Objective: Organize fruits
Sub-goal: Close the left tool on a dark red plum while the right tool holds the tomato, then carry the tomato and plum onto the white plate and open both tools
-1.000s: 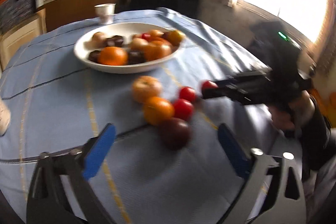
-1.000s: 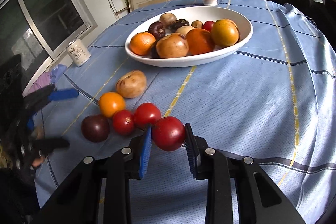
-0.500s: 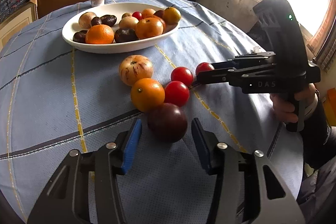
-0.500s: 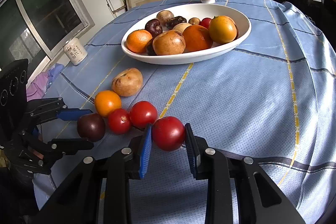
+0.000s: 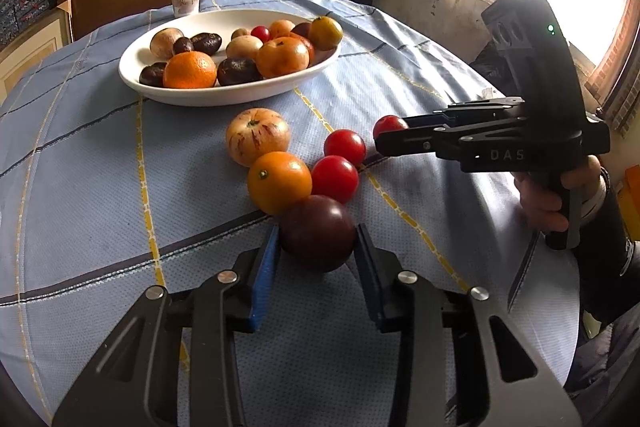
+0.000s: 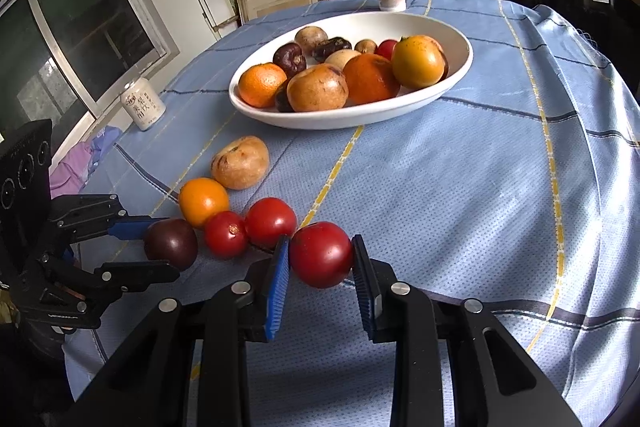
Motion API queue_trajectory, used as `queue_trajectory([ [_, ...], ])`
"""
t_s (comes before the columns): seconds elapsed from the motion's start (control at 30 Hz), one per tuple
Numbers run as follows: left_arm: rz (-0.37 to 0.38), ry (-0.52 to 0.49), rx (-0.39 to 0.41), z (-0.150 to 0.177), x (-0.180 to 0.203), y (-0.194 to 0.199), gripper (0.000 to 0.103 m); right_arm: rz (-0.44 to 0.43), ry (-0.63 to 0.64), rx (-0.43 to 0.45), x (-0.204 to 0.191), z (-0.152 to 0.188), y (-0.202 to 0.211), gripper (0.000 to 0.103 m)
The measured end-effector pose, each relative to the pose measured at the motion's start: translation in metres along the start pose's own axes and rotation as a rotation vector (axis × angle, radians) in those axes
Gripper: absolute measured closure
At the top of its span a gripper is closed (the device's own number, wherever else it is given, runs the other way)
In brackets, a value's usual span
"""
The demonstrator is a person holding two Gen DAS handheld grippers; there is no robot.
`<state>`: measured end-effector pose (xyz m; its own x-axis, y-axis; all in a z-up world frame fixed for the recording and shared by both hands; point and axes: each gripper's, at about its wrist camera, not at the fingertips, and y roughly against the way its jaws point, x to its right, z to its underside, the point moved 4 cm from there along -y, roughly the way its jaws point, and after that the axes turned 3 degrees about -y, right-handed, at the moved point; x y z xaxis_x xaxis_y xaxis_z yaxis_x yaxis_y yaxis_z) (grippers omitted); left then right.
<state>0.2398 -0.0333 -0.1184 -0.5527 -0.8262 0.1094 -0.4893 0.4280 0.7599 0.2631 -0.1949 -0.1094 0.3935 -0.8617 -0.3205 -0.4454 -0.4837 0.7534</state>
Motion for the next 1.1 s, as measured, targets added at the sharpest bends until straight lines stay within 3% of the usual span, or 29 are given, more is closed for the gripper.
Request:
queue_trajectory([
  [0.1, 0.014, 0.019, 0.066, -0.003, -0.004, 0.016, 0.066, -0.008, 0.002, 0.031, 0.001, -0.003, 0.006, 0.072],
  [0.2, 0.088, 0.082, 0.156, -0.014, -0.015, 0.038, 0.066, -0.041, -0.022, 0.09, 0.004, -0.014, 0.019, 0.072],
  [0.27, 0.101, 0.12, 0.172, -0.029, -0.026, 0.045, 0.066, -0.044, -0.042, 0.124, 0.006, -0.028, 0.024, 0.072],
  [0.43, -0.046, 0.198, 0.184, -0.098, -0.067, 0.03, 0.066, 0.004, -0.047, 0.24, 0.004, -0.089, 0.018, 0.072],
  [0.57, -0.142, 0.226, 0.15, -0.133, -0.09, -0.008, 0.066, 0.031, -0.062, 0.252, 0.008, -0.117, -0.008, 0.071],
  [0.6, -0.166, 0.228, 0.14, -0.137, -0.093, -0.015, 0.06, 0.047, -0.069, 0.266, 0.011, -0.123, -0.014, 0.069],
  [0.63, -0.205, 0.241, 0.134, -0.14, -0.097, -0.02, 0.051, 0.063, -0.068, 0.272, 0.01, -0.123, -0.016, 0.056],
  [0.67, -0.227, 0.254, 0.145, -0.14, -0.098, -0.017, 0.033, 0.073, -0.068, 0.278, 0.01, -0.122, -0.015, 0.051],
  [0.7, -0.238, 0.262, 0.169, -0.138, -0.099, -0.011, 0.023, 0.072, -0.061, 0.283, 0.01, -0.12, -0.012, 0.051],
  [0.77, -0.248, 0.263, 0.244, -0.13, -0.095, 0.01, 0.015, 0.057, -0.006, 0.281, 0.004, -0.112, -0.003, 0.051],
  [0.93, -0.277, 0.293, 0.299, -0.087, -0.089, 0.043, 0.009, -0.006, 0.047, 0.234, -0.009, -0.082, 0.009, 0.052],
  [1.03, -0.331, 0.355, 0.247, -0.056, -0.095, 0.038, 0.009, -0.019, 0.055, 0.164, -0.013, -0.056, 0.001, 0.056],
  [1.1, -0.309, 0.378, 0.208, -0.044, -0.096, 0.034, 0.009, -0.008, 0.07, 0.129, -0.018, -0.044, -0.003, 0.06],
])
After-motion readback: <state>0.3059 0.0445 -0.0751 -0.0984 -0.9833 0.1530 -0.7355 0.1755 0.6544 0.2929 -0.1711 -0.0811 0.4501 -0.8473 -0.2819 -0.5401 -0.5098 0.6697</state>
